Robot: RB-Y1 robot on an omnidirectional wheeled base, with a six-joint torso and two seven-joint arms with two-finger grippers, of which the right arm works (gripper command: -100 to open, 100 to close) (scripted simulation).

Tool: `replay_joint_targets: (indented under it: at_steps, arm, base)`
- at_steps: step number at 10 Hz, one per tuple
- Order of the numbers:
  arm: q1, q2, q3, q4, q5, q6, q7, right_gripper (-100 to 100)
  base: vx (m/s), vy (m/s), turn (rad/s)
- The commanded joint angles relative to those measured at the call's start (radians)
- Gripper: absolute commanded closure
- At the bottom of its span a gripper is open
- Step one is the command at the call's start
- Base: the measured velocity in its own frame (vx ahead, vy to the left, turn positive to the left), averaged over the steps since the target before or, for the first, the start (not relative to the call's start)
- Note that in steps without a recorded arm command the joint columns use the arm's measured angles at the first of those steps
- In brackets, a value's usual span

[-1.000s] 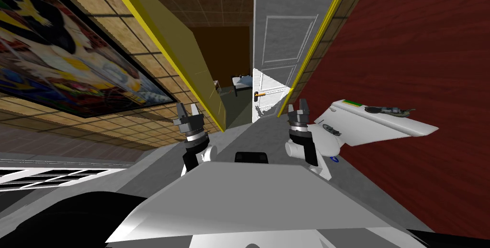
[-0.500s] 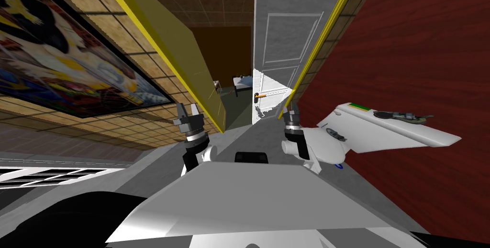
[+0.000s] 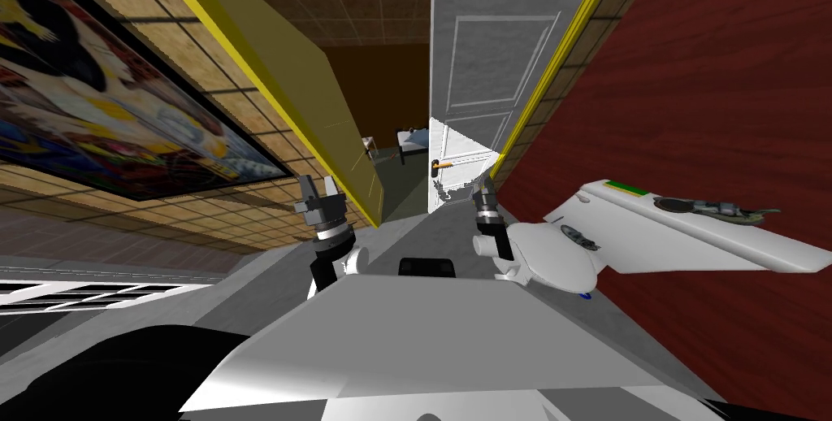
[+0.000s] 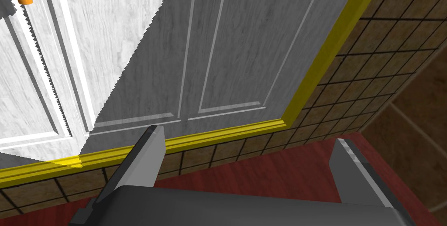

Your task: Push the door open

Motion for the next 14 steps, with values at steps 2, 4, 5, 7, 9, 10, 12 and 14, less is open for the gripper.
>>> replay_joint_targets:
  at_steps: [2,4,5,7,9,10,12,14]
  arm:
    - [-0.039,0.001,0.009,0.075,0.001,0.011,0.005,-100]
    - [-0.071,0.003,0.015,0.138,0.001,0.020,0.008,-100]
    - [-0.087,0.004,0.018,0.168,0.001,0.025,0.010,-100]
    - [-0.119,0.007,0.025,0.229,0.001,0.034,0.014,-100]
    - [-0.151,0.011,0.031,0.284,0.001,0.043,0.018,-100]
    - [-0.167,0.014,0.034,0.312,0.001,0.047,0.019,-100]
    - [-0.182,0.017,0.037,0.347,0.001,0.052,0.021,-100]
    - [-0.212,0.023,0.043,0.404,0.001,0.060,0.025,-100]
  base:
    - [0.091,-0.081,0.048]
    - [0.088,-0.071,0.047]
    - [0.084,-0.043,0.053]
    - [0.098,-0.072,0.048]
    - [0.101,-0.088,0.051]
    - [0.074,-0.072,0.046]
    - [0.057,-0.036,0.024]
    - [0.082,-0.051,0.048]
